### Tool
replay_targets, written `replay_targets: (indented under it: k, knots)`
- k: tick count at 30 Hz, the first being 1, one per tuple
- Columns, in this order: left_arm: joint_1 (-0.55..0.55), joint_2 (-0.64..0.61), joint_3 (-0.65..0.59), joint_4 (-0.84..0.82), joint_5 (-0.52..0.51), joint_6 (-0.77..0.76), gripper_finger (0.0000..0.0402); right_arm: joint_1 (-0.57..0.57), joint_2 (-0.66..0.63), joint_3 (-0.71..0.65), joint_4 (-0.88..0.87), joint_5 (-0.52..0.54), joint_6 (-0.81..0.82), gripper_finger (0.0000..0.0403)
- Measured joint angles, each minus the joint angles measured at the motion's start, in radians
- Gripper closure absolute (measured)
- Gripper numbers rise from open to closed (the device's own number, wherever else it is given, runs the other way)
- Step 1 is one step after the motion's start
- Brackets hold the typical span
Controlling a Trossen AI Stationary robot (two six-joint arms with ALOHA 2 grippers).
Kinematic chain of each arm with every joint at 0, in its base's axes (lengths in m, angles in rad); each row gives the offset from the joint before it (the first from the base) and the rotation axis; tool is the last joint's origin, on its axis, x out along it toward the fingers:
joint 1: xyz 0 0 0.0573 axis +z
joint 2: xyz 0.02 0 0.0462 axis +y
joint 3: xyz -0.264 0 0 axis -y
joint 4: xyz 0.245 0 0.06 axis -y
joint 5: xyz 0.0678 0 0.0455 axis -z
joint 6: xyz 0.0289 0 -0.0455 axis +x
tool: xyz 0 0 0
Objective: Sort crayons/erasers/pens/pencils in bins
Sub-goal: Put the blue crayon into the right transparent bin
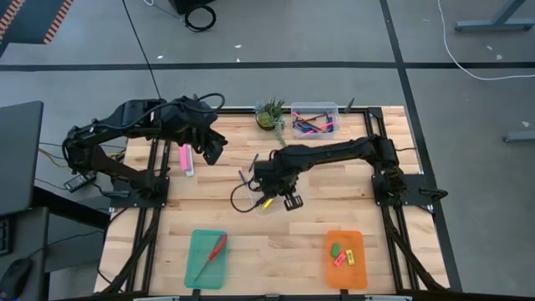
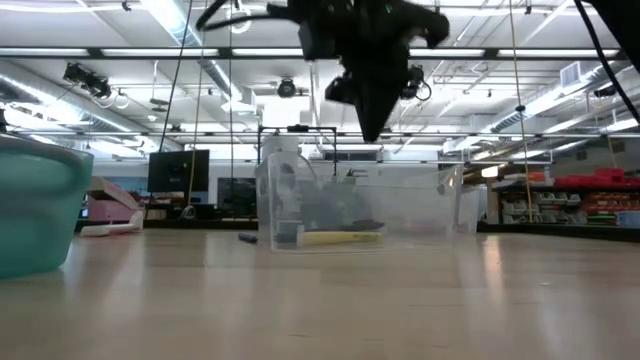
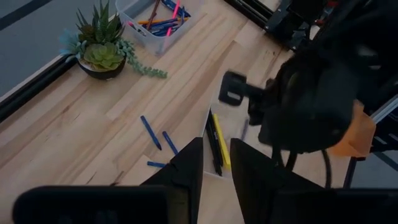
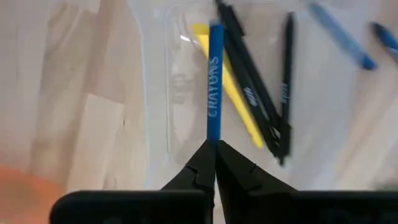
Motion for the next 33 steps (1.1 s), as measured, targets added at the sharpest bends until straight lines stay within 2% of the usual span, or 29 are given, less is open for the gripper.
replay_targets:
  k: [9,11,14,18,22,25,30,33]
  knots:
    - [0.0,0.0,0.0,-0.001,0.0,0.021,0.0319,-0.173,-0.004,0.183,-0.153,0.002,0.08,0.0395]
    - [0.0,0.0,0.0,-0.004,0.0,0.026,0.0319,-0.215,-0.004,0.197,-0.168,-0.02,0.086,0.0395]
    - [0.0,0.0,0.0,-0.006,0.0,0.027,0.0316,-0.257,-0.005,0.211,-0.183,-0.111,0.112,0.0395]
    - [0.0,0.0,0.0,-0.006,0.0,0.027,0.0316,-0.227,-0.005,0.209,-0.174,-0.153,0.103,0.0385]
    - [0.0,0.0,0.0,-0.006,0.0,0.026,0.0321,-0.161,-0.005,0.173,-0.056,-0.158,0.061,0.0358]
    - [0.0,0.0,0.0,-0.006,0.0,0.026,0.0323,-0.125,-0.006,0.113,0.036,-0.217,0.094,0.0325]
    - [0.0,0.0,0.0,-0.005,0.0,0.026,0.0322,-0.087,-0.006,-0.071,0.096,-0.297,0.113,0.0265]
    - [0.0,0.0,0.0,-0.002,0.0,0.027,0.0324,-0.058,-0.005,-0.183,0.15,-0.298,0.103,0.0246]
